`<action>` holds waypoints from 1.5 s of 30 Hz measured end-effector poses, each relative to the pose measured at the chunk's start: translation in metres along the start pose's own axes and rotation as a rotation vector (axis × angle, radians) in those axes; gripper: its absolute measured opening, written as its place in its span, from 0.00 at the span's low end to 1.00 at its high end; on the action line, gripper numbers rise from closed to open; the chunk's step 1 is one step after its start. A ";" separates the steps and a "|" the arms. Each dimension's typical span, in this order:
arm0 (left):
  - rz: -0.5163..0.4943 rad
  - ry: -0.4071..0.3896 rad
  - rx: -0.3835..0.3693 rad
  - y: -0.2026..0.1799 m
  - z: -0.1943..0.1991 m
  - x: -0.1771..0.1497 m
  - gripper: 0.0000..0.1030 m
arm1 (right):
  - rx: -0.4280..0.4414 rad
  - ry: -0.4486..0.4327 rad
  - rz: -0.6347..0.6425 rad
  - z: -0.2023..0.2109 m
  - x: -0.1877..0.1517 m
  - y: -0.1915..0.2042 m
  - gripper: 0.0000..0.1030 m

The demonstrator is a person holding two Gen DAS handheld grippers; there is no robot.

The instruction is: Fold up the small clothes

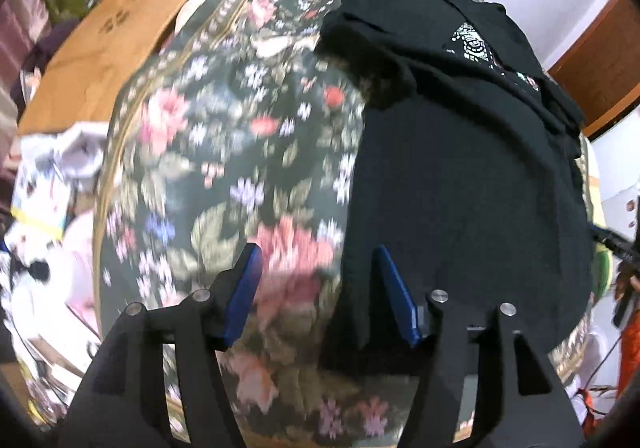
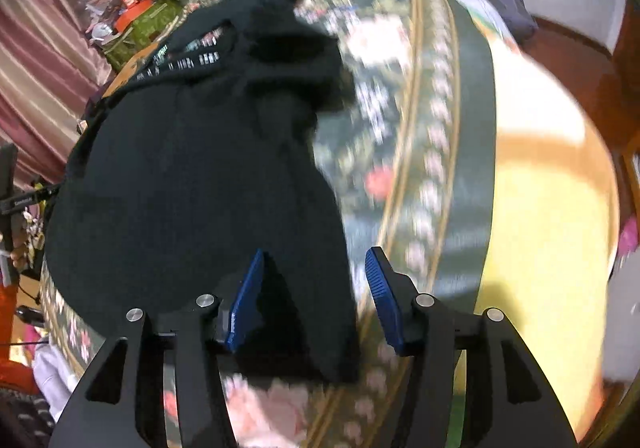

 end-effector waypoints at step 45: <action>-0.069 -0.600 -0.004 -0.094 0.214 0.158 0.04 | 0.026 -0.648 0.058 0.209 0.166 0.059 0.03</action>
Point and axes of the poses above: each gripper's, at about its wrist camera, not at the fingertips, and z roughly against the way its jaws point, y to its left, x to its top, the point moved 9 cm from there along -z, roughly the way its jaws point, and after that the axes turned 9 degrees about -x, right-handed, at the moved point
